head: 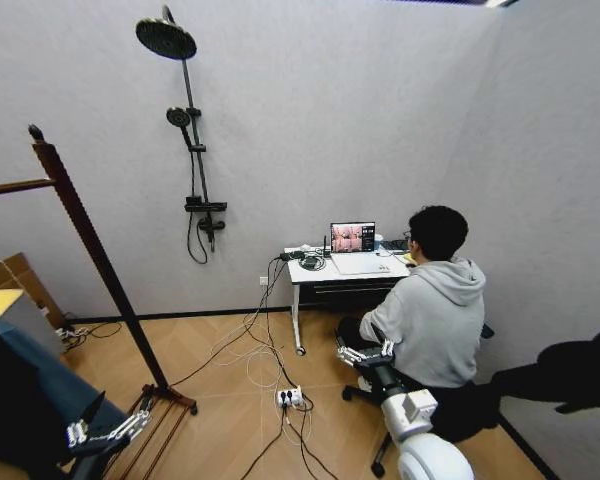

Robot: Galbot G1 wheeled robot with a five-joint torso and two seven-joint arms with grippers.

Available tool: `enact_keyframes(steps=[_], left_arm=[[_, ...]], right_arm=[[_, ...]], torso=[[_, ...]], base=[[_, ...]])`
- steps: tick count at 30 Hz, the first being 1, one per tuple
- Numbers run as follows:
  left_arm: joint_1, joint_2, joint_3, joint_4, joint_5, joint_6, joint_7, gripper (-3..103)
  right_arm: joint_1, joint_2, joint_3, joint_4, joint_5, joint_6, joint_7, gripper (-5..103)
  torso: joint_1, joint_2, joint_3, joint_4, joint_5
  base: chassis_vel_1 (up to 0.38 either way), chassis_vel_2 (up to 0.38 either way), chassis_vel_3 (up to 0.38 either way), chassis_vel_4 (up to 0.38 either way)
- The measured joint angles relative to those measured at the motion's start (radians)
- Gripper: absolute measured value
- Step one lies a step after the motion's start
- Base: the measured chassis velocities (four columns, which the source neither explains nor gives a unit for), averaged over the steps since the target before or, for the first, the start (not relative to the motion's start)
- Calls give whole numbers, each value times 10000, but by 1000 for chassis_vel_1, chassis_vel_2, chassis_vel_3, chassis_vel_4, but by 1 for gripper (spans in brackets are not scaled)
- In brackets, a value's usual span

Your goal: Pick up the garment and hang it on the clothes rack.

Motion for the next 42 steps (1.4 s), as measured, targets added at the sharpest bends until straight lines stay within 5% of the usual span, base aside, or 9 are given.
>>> enact_keyframes(steps=[42], left_arm=[[0, 0, 0, 0, 0, 0, 2, 100]], right_arm=[[-6, 61, -340, -228, -254, 236, 3, 100]], torso=[[4, -1, 1, -3, 1]], base=[[90, -76, -75, 84]])
